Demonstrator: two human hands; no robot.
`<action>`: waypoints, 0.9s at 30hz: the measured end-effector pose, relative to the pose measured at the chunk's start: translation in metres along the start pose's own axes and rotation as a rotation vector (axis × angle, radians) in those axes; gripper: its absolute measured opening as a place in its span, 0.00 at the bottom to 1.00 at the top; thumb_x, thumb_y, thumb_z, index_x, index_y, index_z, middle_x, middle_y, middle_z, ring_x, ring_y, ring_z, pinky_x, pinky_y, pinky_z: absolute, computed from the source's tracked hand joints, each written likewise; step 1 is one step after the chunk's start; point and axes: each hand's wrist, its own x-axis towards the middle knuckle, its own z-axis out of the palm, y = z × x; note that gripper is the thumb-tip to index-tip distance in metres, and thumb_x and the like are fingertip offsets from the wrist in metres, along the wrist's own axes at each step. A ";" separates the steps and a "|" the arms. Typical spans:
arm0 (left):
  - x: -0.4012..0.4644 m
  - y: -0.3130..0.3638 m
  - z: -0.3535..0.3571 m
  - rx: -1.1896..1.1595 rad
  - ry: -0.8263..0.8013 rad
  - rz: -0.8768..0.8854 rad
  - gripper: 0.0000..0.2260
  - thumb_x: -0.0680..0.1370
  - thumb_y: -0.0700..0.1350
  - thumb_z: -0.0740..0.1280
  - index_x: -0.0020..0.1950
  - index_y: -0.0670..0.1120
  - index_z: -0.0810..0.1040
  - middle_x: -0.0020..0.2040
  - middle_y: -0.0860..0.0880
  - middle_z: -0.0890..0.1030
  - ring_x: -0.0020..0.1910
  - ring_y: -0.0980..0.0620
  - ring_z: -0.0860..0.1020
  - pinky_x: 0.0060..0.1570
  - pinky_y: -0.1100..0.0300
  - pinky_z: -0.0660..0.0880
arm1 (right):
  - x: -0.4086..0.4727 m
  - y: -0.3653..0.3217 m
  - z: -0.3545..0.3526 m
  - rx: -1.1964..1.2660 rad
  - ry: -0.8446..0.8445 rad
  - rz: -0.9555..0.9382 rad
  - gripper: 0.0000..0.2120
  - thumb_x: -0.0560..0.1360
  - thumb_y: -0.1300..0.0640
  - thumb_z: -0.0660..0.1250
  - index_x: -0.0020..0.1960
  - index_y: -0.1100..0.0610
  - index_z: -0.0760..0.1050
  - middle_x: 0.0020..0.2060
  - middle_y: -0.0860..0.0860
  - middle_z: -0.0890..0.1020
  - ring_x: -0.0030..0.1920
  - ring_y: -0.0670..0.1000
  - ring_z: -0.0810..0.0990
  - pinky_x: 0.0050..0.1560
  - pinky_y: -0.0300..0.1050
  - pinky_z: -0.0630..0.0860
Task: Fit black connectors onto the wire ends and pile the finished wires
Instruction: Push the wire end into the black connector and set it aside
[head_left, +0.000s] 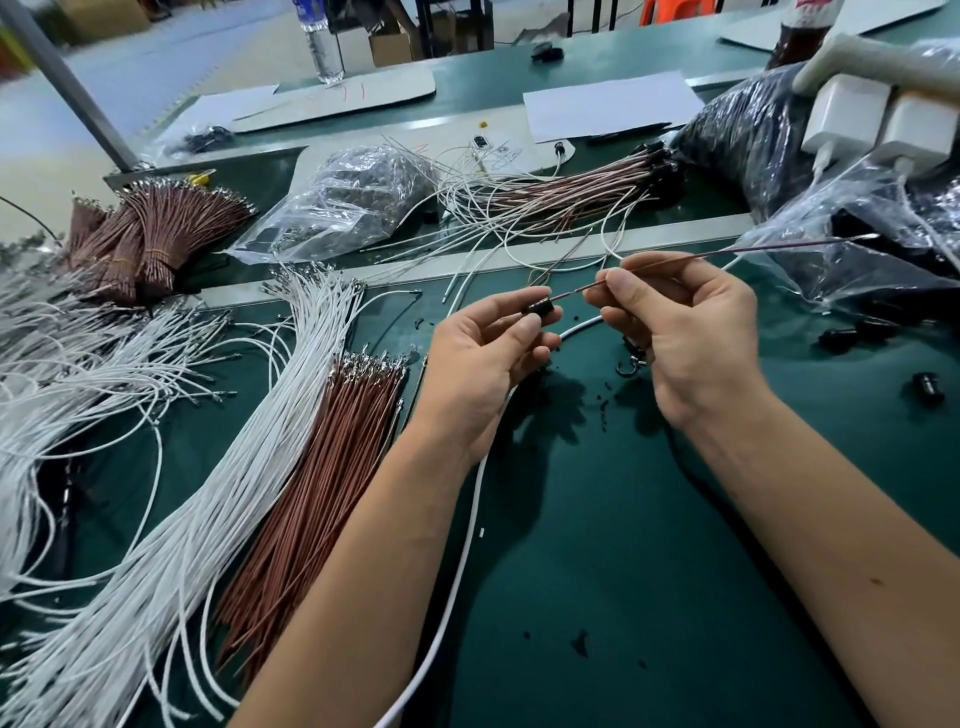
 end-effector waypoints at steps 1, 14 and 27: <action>0.000 0.000 0.000 0.000 -0.001 -0.002 0.10 0.81 0.31 0.64 0.58 0.40 0.82 0.49 0.42 0.84 0.38 0.54 0.81 0.43 0.67 0.80 | 0.000 0.000 0.000 0.003 0.002 -0.001 0.06 0.74 0.68 0.75 0.47 0.61 0.80 0.39 0.55 0.87 0.40 0.54 0.88 0.38 0.38 0.80; -0.002 0.000 0.004 -0.018 0.025 -0.007 0.06 0.82 0.35 0.65 0.58 0.37 0.79 0.42 0.43 0.85 0.36 0.54 0.81 0.40 0.66 0.80 | 0.002 -0.003 -0.004 0.004 0.009 -0.049 0.06 0.74 0.67 0.75 0.48 0.61 0.81 0.40 0.58 0.87 0.41 0.56 0.88 0.39 0.40 0.81; -0.001 0.000 0.003 -0.025 0.026 0.003 0.05 0.82 0.35 0.65 0.56 0.37 0.79 0.43 0.42 0.86 0.36 0.53 0.82 0.40 0.65 0.80 | -0.001 -0.003 -0.001 -0.069 -0.021 -0.083 0.06 0.74 0.68 0.76 0.46 0.60 0.81 0.39 0.57 0.87 0.40 0.56 0.88 0.40 0.40 0.82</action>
